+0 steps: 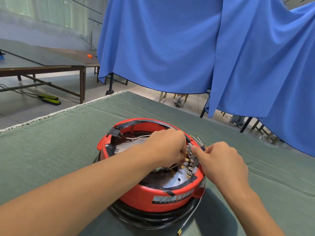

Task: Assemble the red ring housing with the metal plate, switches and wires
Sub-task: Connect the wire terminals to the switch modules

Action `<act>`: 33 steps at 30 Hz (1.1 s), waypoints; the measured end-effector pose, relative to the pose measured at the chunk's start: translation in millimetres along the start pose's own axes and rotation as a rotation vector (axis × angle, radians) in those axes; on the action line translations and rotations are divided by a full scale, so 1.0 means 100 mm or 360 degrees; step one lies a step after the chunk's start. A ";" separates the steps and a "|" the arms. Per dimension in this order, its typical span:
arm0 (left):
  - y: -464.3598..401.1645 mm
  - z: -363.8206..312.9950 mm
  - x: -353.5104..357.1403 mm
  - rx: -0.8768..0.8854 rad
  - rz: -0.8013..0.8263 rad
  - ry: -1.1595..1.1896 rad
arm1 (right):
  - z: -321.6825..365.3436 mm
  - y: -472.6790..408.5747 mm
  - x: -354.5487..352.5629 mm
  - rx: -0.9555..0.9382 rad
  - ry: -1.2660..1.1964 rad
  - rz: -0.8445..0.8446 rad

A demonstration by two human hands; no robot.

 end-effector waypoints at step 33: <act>-0.01 0.03 0.02 -0.0018 0.0005 0.0152 | -0.01 0.02 0.01 0.0030 -0.0116 0.0032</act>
Point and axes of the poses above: each hand's wrist, its own y-axis away from the middle knuckle, its own x-axis out of the palm, z = x × y, the point moved 6 cm from there along -y, towards the middle knuckle, and after that the axes turned 7 degrees about -z, right-handed, at the moved point
